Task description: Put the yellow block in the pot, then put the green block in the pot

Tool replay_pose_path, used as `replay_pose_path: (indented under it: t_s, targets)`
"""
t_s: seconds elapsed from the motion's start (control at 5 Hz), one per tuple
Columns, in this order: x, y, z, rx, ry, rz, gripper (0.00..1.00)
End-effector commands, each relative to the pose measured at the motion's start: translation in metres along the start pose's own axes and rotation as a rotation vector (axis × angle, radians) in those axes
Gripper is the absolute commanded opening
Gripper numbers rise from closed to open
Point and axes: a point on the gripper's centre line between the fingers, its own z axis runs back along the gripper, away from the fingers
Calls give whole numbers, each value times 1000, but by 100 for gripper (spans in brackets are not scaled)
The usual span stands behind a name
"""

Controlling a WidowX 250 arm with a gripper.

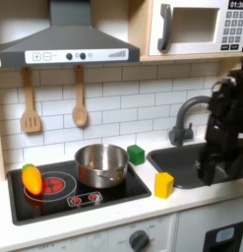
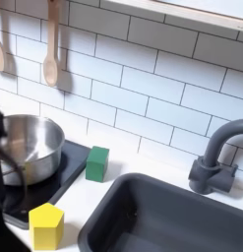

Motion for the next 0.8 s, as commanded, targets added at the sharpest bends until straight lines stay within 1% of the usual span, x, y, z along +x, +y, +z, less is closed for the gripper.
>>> replay_pose_path:
  t_s: [0.0,0.2,0.4,0.6]
  targets:
    - [36,1,-9,-31,-16,-17,100]
    - [47,-2,-24,-24,11,-47,100]
    - [59,1,-34,-14,25,-29,100]
    - [73,2,-44,-5,30,-28,100]
